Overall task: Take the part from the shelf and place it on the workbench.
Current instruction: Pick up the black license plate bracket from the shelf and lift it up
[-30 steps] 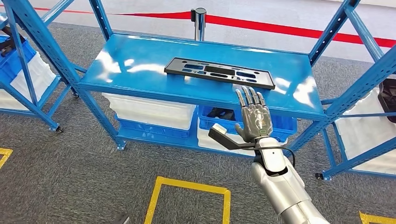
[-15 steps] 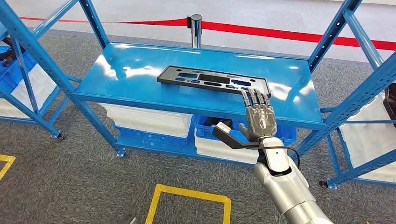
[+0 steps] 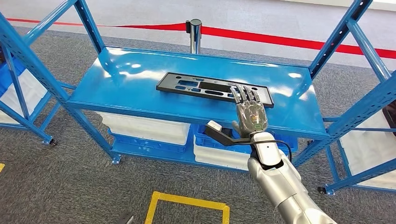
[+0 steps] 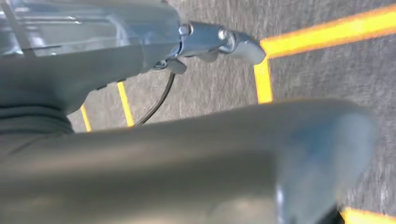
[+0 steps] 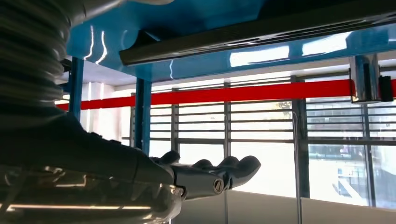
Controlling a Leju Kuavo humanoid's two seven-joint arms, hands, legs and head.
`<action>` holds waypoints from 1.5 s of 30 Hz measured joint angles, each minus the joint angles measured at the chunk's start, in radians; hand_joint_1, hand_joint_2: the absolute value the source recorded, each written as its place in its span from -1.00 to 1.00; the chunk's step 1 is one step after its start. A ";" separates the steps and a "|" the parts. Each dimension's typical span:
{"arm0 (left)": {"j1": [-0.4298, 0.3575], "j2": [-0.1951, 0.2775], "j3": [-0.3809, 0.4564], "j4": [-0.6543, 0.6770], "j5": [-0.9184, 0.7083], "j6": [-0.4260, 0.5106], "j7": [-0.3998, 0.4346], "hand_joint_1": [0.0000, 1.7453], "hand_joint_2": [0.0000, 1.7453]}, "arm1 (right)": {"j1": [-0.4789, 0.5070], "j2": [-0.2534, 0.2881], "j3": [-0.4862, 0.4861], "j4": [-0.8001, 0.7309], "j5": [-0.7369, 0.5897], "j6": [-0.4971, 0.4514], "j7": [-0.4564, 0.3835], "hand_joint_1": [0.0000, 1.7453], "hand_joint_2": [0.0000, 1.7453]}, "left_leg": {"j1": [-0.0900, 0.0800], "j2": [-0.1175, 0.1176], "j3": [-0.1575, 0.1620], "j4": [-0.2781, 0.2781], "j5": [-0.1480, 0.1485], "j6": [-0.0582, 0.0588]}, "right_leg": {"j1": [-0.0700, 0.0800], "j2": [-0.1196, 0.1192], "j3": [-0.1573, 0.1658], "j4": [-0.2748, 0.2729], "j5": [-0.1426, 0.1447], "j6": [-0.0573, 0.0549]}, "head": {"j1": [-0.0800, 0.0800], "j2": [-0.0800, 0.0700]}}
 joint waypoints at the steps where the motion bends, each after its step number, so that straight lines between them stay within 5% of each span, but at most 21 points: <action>1: -0.003 0.000 -0.002 0.000 -0.001 -0.001 0.001 -1.00 -1.00 | -0.008 0.003 0.002 0.008 0.002 0.002 0.001 -1.00 1.00 | 0.001 0.000 0.003 0.000 -0.003 0.003 | -0.003 -0.001 -0.031 0.055 -0.020 0.005 | 0.002 0.000; 3: -0.007 0.000 -0.005 -0.001 -0.003 -0.003 0.003 -1.00 -1.00 | -0.021 0.008 0.005 0.029 0.005 0.007 0.003 -1.00 1.00 | 0.003 0.000 0.009 0.000 -0.011 0.006 | -0.008 -0.001 -0.121 0.195 -0.066 0.014 | 0.006 0.000; 5: -0.007 0.000 -0.006 0.000 -0.004 -0.005 0.005 -1.00 -1.00 | -0.024 0.012 0.009 0.051 0.006 0.009 0.004 -1.00 1.00 | 0.004 -0.002 0.022 0.000 -0.021 0.005 | -0.011 -0.002 -0.177 0.254 -0.062 0.015 | 0.008 0.000; 6: -0.006 0.000 -0.007 0.000 -0.004 -0.006 0.005 -1.00 -1.00 | -0.027 0.013 0.012 0.060 0.006 0.009 0.005 -1.00 1.00 | 0.004 -0.002 0.031 -0.001 -0.027 0.004 | -0.010 -0.002 -0.176 0.225 -0.030 0.013 | 0.009 0.000; 8: -0.008 -0.002 -0.009 0.000 -0.004 -0.006 0.005 -1.00 -1.00 | -0.037 0.017 0.016 0.075 0.006 0.008 0.006 -1.00 1.00 | 0.003 -0.003 0.053 -0.007 -0.038 0.002 | -0.003 -0.003 -0.130 0.084 0.068 -0.001 | 0.010 0.000; 10: -0.009 -0.005 -0.010 0.000 -0.004 -0.006 0.005 -1.00 -1.00 | -0.052 0.020 0.018 0.090 0.004 0.008 0.008 -1.00 1.00 | 0.003 -0.003 0.067 -0.016 -0.046 -0.005 | 0.011 -0.004 -0.090 -0.029 0.114 -0.019 | 0.012 0.000; 12: -0.010 -0.007 -0.010 0.000 -0.004 -0.006 0.005 -1.00 -1.00 | -0.062 0.022 0.019 0.104 0.002 0.007 0.009 -1.00 1.00 | 0.000 -0.004 0.075 -0.017 -0.043 -0.016 | 0.017 -0.003 -0.079 -0.062 0.109 -0.028 | 0.015 0.000; 15: -0.009 -0.007 -0.010 0.000 -0.003 -0.007 0.009 -1.00 -1.00 | -0.068 0.028 0.020 0.128 -0.003 0.008 0.011 -1.00 1.00 | -0.003 -0.001 0.077 0.020 -0.060 -0.027 | 0.004 -0.003 -0.048 -0.078 0.110 -0.030 | 0.012 0.000; 19: -0.007 -0.007 -0.010 0.000 -0.002 -0.007 0.013 -1.00 -1.00 | -0.075 0.035 0.020 0.172 -0.009 0.014 0.013 -1.00 1.00 | -0.005 0.000 -0.046 0.247 -0.165 -0.033 | 0.003 -0.003 -0.024 -0.079 0.095 -0.037 | -0.001 0.000; 21: -0.006 -0.007 -0.010 0.000 -0.002 -0.007 0.014 -1.00 -1.00 | -0.073 0.036 0.020 0.193 -0.012 0.015 0.013 -1.00 1.00 | -0.004 0.000 -0.074 0.257 -0.143 -0.035 | 0.002 -0.001 -0.014 -0.078 0.086 -0.035 | -0.005 0.000; 23: -0.005 -0.007 -0.010 0.000 -0.002 -0.007 0.014 -1.00 -1.00 | -0.073 0.037 0.020 0.211 -0.014 0.014 0.013 -1.00 1.00 | 0.002 0.000 -0.035 0.126 -0.052 -0.039 | -0.001 0.000 0.000 -0.075 0.073 -0.027 | -0.009 0.000; 25: -0.006 -0.007 -0.011 0.001 -0.002 -0.007 0.014 -1.00 -1.00 | -0.075 0.040 0.020 0.227 -0.016 0.012 0.011 -1.00 1.00 | 0.006 0.000 0.004 0.009 -0.002 -0.039 | -0.001 0.001 0.006 -0.068 0.060 -0.017 | -0.013 0.000; 30: -0.006 -0.008 -0.011 0.000 0.003 -0.007 0.015 -1.00 -1.00 | -0.078 0.051 0.020 0.249 -0.028 0.005 -0.015 -1.00 1.00 | 0.004 0.000 0.014 -0.010 -0.003 -0.009 | -0.002 0.000 -0.005 -0.042 0.033 -0.003 | -0.003 0.000; 32: -0.007 -0.008 -0.011 0.000 0.006 -0.006 0.014 -1.00 -1.00 | -0.078 0.062 0.021 0.250 -0.036 0.007 -0.035 -1.00 1.00 | 0.006 0.000 0.020 -0.011 -0.008 -0.002 | -0.007 -0.001 -0.058 0.056 -0.009 0.006 | 0.006 0.000; 34: -0.007 -0.008 -0.012 -0.001 0.009 -0.006 0.012 -1.00 -1.00 | -0.069 0.078 0.024 0.249 -0.045 0.014 -0.053 -1.00 1.00 | 0.006 0.001 0.027 -0.011 -0.015 0.001 | -0.012 -0.001 -0.146 0.198 -0.052 0.011 | 0.011 0.000; 36: -0.006 -0.008 -0.012 0.000 0.013 -0.007 0.007 -1.00 -1.00 | -0.053 0.096 0.033 0.244 -0.054 0.024 -0.065 -1.00 1.00 | 0.006 0.000 0.037 -0.011 -0.024 0.001 | -0.013 -0.002 -0.190 0.237 -0.031 0.011 | 0.013 0.000; 40: -0.008 -0.011 -0.019 0.000 0.019 -0.008 0.000 -1.00 -1.00 | -0.040 0.128 0.064 0.208 -0.077 0.040 -0.077 -1.00 1.00 | 0.003 -0.004 0.066 -0.018 -0.041 -0.005 | 0.001 -0.002 -0.102 -0.005 0.117 -0.016 | 0.015 0.000; 43: -0.010 -0.014 -0.026 0.000 0.022 -0.007 0.002 -1.00 -1.00 | -0.038 0.140 0.085 0.190 -0.098 0.046 -0.077 -1.00 1.00 | 0.002 -0.005 0.075 -0.028 -0.049 -0.019 | 0.011 -0.002 -0.076 -0.058 0.122 -0.026 | 0.018 0.000; 45: -0.009 -0.014 -0.028 0.000 0.022 -0.007 0.003 -1.00 -1.00 | -0.036 0.148 0.095 0.181 -0.113 0.049 -0.078 -1.00 1.00 | 0.001 -0.001 0.078 -0.022 -0.060 -0.026 | 0.003 -0.001 -0.063 -0.071 0.123 -0.023 | 0.017 0.000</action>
